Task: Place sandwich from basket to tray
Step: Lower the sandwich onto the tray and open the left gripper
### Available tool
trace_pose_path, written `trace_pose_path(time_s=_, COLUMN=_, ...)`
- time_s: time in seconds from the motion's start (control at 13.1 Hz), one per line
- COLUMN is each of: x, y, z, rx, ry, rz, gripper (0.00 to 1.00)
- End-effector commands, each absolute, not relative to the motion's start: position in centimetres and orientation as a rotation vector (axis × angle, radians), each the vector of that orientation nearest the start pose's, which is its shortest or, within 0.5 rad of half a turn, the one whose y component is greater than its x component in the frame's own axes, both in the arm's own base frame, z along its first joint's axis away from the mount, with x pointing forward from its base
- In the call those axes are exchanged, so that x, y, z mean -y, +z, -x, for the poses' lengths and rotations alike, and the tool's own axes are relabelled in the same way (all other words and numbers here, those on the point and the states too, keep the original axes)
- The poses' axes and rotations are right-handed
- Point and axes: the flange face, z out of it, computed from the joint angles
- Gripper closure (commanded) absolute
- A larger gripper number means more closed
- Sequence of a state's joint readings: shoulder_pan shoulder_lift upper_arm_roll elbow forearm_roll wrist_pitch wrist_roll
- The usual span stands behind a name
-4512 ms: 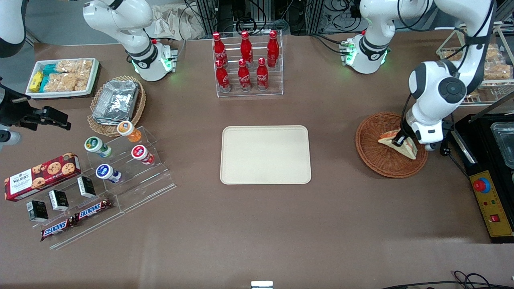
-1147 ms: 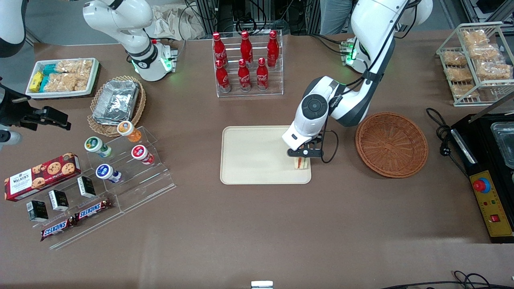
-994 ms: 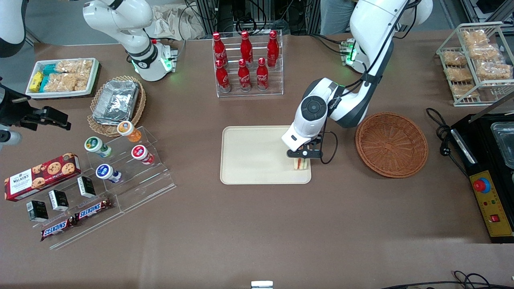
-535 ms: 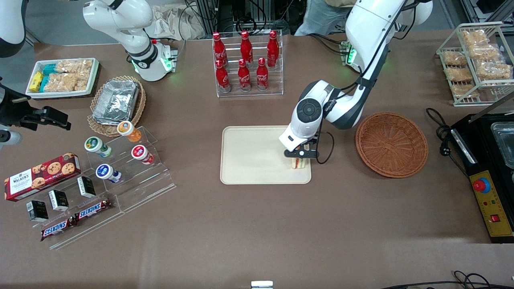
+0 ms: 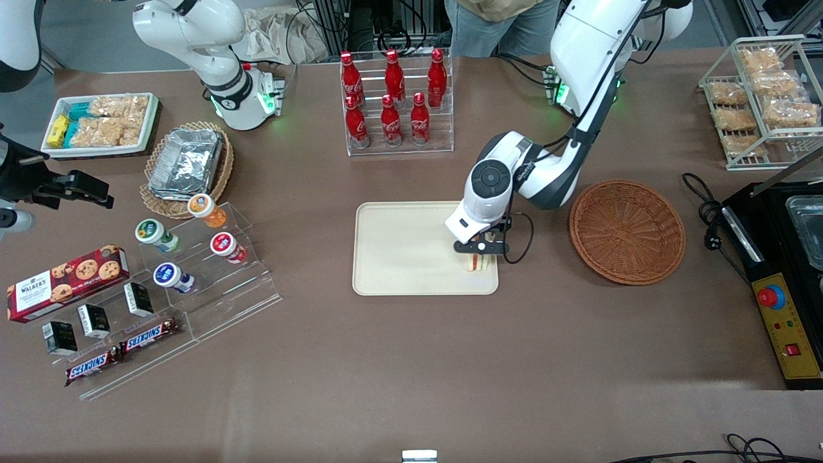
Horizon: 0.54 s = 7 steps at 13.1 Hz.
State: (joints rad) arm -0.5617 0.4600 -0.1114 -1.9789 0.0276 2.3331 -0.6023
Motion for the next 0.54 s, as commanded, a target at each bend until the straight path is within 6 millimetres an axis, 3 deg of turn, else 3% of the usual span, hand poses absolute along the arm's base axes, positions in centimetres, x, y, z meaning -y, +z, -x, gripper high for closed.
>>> trace_pose_path(time_s=0.0, x=38.1, y=23.0, z=-47.8, rx=-0.121, ry=0.117, rz=3.097, gripper=0.01)
trace_pose_path(time_s=0.15, x=38.0, y=24.0, z=-48.1, rx=-0.114, ry=0.097, rz=3.105, gripper=0.00)
trace_pose_path(time_s=0.23, x=37.7, y=25.8, z=-48.5, rx=-0.103, ry=0.065, rz=3.117, gripper=0.01)
trace_pose_path(time_s=0.38, x=36.8, y=30.5, z=-49.7, rx=-0.020, ry=-0.038, rz=3.155, gripper=0.01)
trace_pose_path(time_s=0.46, x=35.5, y=33.3, z=-50.7, rx=0.031, ry=-0.090, rz=3.168, gripper=0.01)
